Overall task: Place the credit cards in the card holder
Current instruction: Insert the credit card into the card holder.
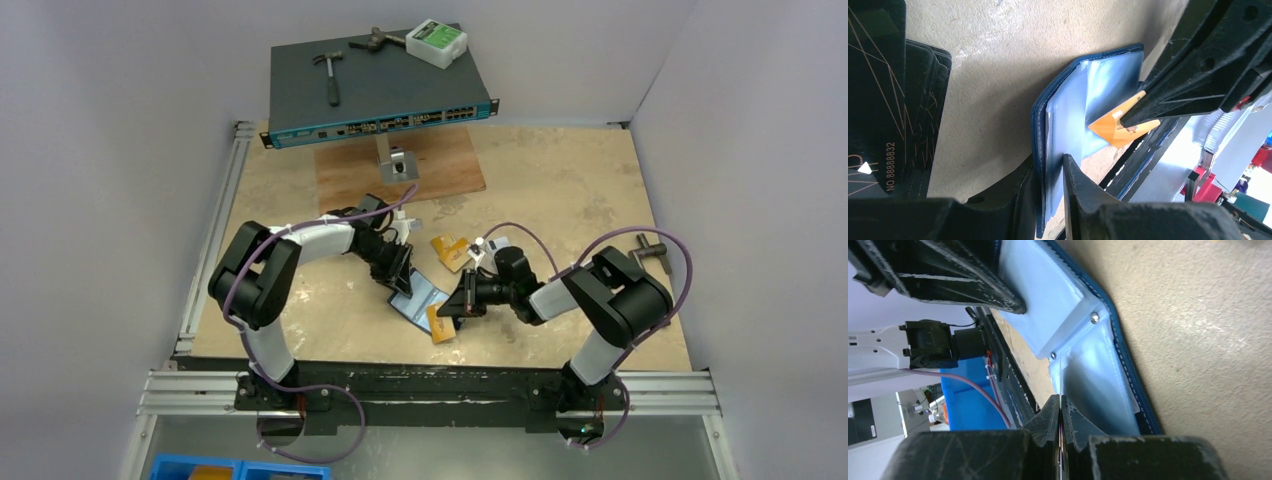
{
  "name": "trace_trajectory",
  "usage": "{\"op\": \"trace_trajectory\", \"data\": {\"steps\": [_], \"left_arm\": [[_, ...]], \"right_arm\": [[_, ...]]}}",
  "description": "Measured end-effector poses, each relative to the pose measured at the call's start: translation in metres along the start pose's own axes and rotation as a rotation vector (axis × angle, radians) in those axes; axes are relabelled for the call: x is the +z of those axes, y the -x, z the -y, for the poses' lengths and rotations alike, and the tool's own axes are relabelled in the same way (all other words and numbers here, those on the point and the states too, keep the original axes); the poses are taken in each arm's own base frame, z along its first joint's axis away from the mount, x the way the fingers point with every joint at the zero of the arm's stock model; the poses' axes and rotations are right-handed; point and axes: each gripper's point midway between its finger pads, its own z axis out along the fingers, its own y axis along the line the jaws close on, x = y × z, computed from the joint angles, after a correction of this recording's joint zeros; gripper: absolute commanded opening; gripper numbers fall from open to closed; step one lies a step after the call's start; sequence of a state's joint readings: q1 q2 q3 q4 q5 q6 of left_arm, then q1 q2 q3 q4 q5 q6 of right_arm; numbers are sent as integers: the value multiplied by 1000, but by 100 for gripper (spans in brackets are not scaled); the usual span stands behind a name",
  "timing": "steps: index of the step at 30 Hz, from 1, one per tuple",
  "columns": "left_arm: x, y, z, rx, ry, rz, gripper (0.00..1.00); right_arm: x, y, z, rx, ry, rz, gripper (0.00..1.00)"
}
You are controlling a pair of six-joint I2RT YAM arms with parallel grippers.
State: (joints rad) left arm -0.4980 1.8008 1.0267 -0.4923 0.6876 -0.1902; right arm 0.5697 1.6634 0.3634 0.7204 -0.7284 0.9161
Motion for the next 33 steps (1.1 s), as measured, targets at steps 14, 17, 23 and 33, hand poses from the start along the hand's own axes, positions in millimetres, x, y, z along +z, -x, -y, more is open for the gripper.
{"op": "trace_trajectory", "data": {"steps": [14, 17, 23, 33], "left_arm": [[6, 11, 10, -43, -72, -30, 32], [9, 10, 10, -57, -82, -41, 30], [9, 9, 10, -57, -88, -44, 2], [-8, 14, 20, -93, -192, -35, 0]], "right_arm": [[8, 4, 1, -3, 20, -13, 0], [8, 6, 0, -6, 23, -11, 0], [11, 12, -5, -18, 37, 1, 0], [4, 27, -13, -25, 71, 36, 0]]}}
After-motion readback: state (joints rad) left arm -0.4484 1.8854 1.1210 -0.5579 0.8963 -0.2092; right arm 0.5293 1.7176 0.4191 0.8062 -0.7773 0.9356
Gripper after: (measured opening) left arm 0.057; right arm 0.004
